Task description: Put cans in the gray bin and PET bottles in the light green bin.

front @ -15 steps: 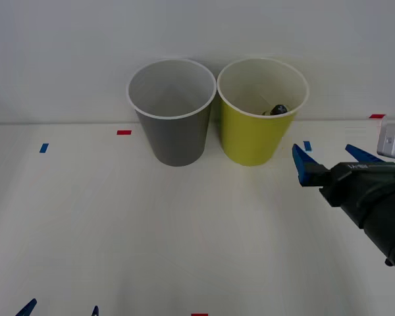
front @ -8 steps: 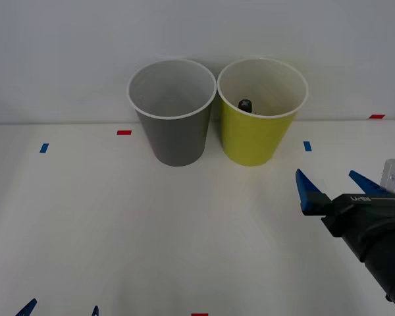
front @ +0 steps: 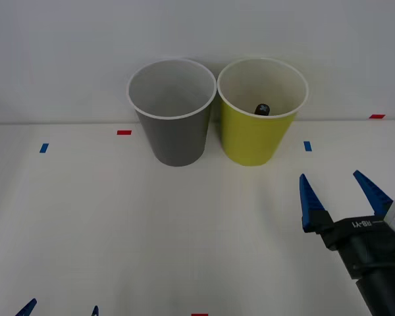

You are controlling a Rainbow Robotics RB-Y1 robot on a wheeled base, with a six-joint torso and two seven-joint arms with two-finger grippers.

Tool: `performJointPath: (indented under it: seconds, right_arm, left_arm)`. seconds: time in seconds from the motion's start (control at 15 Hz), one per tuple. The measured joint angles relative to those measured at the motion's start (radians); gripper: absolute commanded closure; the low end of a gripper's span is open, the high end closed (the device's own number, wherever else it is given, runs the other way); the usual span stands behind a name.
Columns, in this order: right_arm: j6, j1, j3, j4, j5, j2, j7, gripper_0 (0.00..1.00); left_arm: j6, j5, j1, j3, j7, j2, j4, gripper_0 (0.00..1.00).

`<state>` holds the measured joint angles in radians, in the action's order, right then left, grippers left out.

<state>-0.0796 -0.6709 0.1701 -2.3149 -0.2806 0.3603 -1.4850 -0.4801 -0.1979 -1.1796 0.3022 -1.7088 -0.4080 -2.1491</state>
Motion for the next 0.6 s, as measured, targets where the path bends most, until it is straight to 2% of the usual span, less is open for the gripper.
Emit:
performJointPath:
  seconds: [0.33,0.6]
  right_arm:
    - [-0.265,-0.179,0.028,0.105,0.001,-0.011,-0.050,0.00]
    - [-0.362,-0.341,0.032,0.112,-0.026,-0.028,-0.146,0.00]
  left_arm:
    - [0.000,0.000,0.000,0.000,0.000,0.000,0.000,0.00]
    - [0.000,0.000,0.000,0.000,0.000,0.000,0.000,0.00]
